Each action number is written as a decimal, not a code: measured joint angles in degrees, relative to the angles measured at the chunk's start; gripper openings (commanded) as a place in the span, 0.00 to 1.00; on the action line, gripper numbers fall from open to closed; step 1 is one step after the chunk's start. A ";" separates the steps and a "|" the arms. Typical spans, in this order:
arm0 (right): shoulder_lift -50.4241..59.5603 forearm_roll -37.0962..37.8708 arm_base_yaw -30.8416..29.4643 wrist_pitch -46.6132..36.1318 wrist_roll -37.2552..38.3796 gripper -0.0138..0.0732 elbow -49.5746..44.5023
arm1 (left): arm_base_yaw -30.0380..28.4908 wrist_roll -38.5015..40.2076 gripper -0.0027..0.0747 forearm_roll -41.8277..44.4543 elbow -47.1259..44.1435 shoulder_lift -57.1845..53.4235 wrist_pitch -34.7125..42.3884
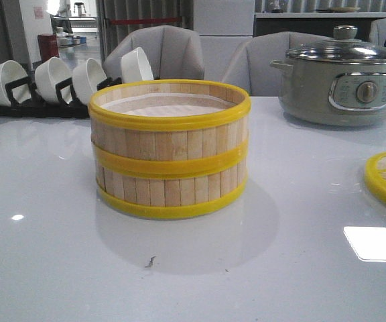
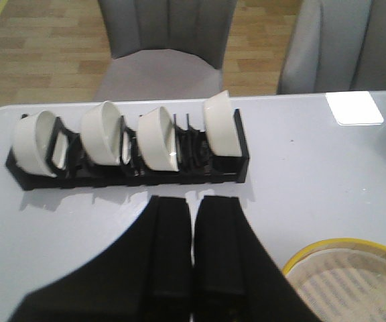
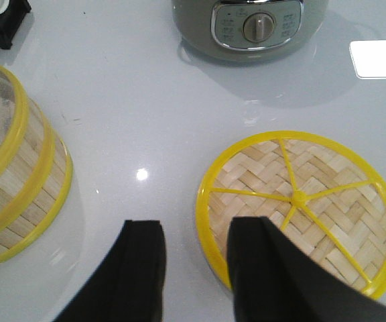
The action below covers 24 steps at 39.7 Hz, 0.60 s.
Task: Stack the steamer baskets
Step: 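Raise the left gripper away from the stacked baskets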
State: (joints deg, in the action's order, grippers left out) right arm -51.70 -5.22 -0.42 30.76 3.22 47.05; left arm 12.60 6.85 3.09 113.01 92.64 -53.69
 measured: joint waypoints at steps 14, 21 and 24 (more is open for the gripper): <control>0.00 0.00 0.00 -0.49 0.00 0.56 0.00 | -4.62 1.52 0.15 -0.27 -33.50 -23.81 10.81; 0.00 0.00 0.00 -0.79 0.00 0.56 0.00 | -4.62 1.97 0.15 -0.39 -51.83 -35.84 16.84; 0.00 0.00 0.00 -0.79 0.00 0.56 0.00 | -4.62 2.01 0.15 -0.39 -58.54 -41.82 19.70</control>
State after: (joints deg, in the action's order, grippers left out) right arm -51.70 -5.22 -0.42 29.97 3.22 47.05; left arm 7.98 8.85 2.70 54.47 50.83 -33.99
